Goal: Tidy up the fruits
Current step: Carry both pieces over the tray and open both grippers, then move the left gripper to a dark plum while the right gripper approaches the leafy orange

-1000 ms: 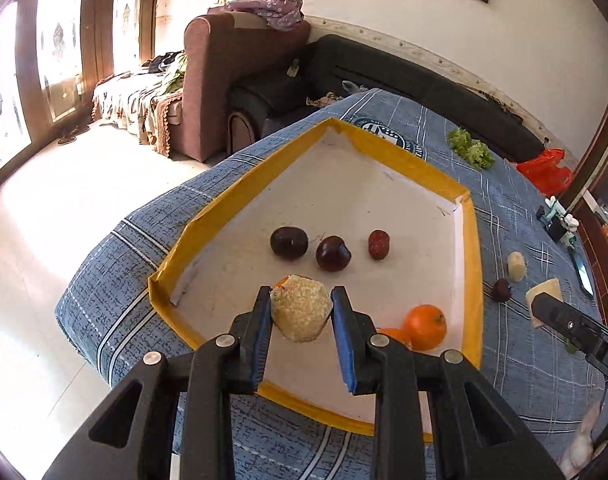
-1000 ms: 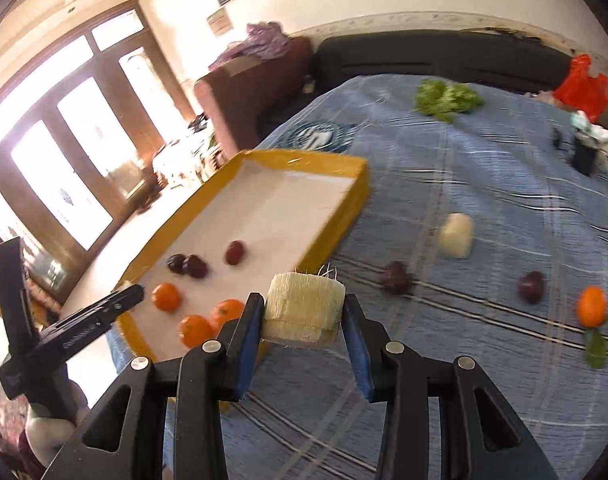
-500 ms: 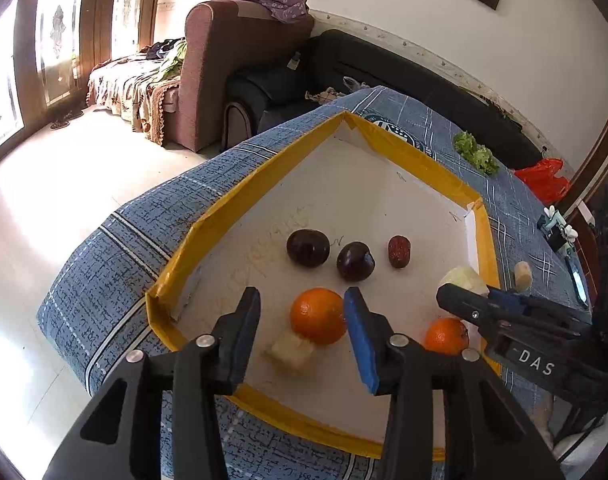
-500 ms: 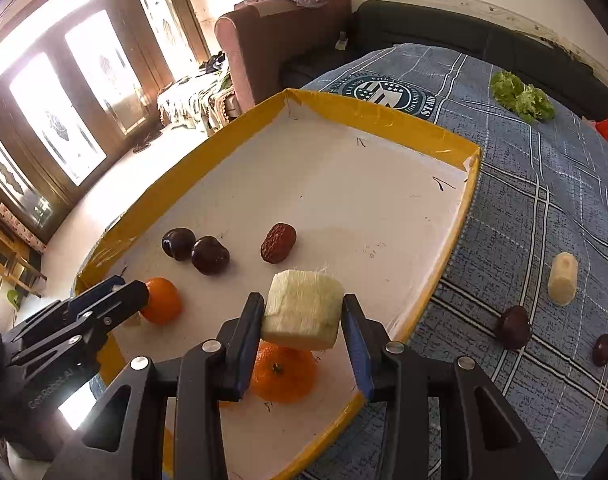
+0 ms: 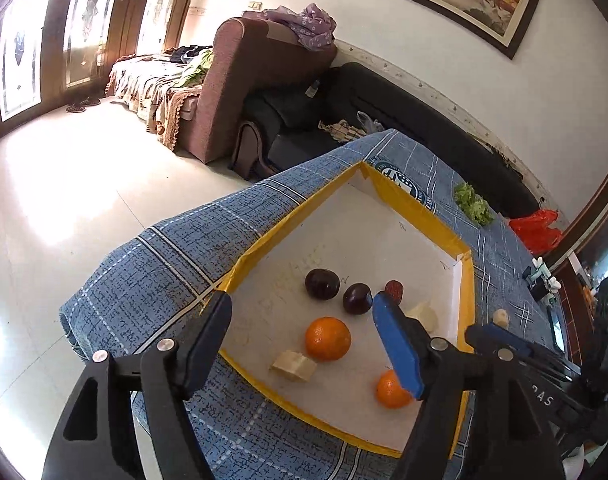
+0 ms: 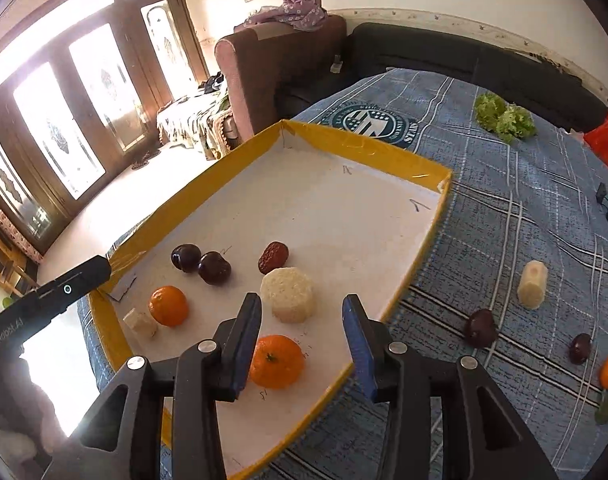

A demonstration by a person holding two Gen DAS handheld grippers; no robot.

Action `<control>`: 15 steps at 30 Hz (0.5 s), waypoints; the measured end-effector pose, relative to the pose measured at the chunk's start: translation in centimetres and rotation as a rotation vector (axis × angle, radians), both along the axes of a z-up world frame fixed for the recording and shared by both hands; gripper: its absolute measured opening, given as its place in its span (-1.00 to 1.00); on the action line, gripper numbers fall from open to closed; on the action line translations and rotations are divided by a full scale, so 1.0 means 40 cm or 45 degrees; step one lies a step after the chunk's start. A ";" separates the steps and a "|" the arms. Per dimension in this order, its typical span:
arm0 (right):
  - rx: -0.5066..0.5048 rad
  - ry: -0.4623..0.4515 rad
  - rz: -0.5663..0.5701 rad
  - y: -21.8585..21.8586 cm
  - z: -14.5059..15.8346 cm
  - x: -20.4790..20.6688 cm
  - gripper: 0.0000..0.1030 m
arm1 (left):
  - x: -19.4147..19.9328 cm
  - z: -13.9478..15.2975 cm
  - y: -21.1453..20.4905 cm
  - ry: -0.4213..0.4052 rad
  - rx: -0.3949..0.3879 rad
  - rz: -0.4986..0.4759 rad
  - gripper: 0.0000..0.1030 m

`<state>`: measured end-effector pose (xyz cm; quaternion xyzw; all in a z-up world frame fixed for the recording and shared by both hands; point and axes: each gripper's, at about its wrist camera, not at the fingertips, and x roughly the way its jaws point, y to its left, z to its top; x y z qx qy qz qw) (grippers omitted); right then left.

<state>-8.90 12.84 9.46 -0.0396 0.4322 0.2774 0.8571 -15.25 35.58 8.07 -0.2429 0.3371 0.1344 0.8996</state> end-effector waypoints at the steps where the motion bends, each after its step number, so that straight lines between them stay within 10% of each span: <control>1: 0.012 -0.009 -0.017 -0.025 0.009 -0.006 -0.05 | -0.004 0.006 -0.005 -0.005 0.006 0.005 0.45; 15: 0.098 0.006 -0.210 -0.252 0.013 -0.086 -0.02 | 0.021 0.073 -0.302 0.010 0.311 -0.270 0.55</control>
